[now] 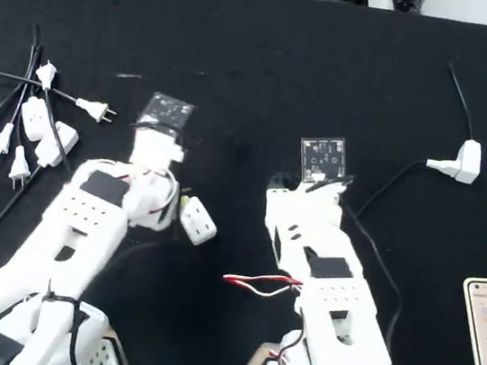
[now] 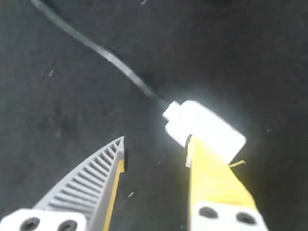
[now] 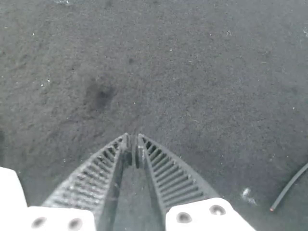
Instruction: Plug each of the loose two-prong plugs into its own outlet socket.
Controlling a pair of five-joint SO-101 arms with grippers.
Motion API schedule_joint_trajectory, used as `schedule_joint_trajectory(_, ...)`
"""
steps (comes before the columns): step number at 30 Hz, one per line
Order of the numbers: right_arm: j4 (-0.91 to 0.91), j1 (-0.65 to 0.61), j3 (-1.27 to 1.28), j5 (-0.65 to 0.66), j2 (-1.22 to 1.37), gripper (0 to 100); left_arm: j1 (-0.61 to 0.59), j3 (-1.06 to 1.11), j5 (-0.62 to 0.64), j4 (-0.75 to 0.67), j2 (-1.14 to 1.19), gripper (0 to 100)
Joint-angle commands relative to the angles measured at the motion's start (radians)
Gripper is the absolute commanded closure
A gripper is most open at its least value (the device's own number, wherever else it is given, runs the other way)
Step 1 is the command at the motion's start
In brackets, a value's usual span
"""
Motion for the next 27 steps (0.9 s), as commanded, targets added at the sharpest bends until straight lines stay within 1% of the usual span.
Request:
schedule_joint_trajectory(1,-0.023,0.021,-0.01,-0.003,-0.035,98.7,-0.024,-0.045,-0.081,0.078,-0.029,79)
schedule_joint_trajectory(5,-0.023,0.023,-0.013,-0.003,-0.036,98.7,-0.008,0.019,-0.11,0.078,-0.029,79)
schedule_joint_trajectory(9,-0.018,0.068,-0.019,-0.005,-0.038,98.7,0.025,0.113,-0.11,-0.021,-0.029,79)
schedule_joint_trajectory(13,-0.017,0.11,-0.027,-0.011,-0.038,98.7,0.099,0.186,-0.103,-0.141,-0.029,79)
schedule_joint_trajectory(14,-0.017,0.117,-0.028,-0.011,-0.038,98.7,0.117,0.191,-0.092,-0.17,-0.029,79)
schedule_joint_trajectory(18,-0.017,0.135,-0.03,-0.011,-0.039,98.7,0.16,0.2,0.031,-0.304,-0.029,79)
schedule_joint_trajectory(20,-0.02,0.149,-0.031,-0.011,-0.039,98.7,0.174,0.2,0.068,-0.365,-0.026,79)
schedule_joint_trajectory(25,-0.021,0.152,-0.031,-0.011,-0.039,98.7,0.199,0.189,0.086,-0.486,0.046,79)
schedule_joint_trajectory(27,-0.021,0.15,-0.031,-0.011,-0.039,98.7,0.199,0.189,0.081,-0.503,0.071,79)
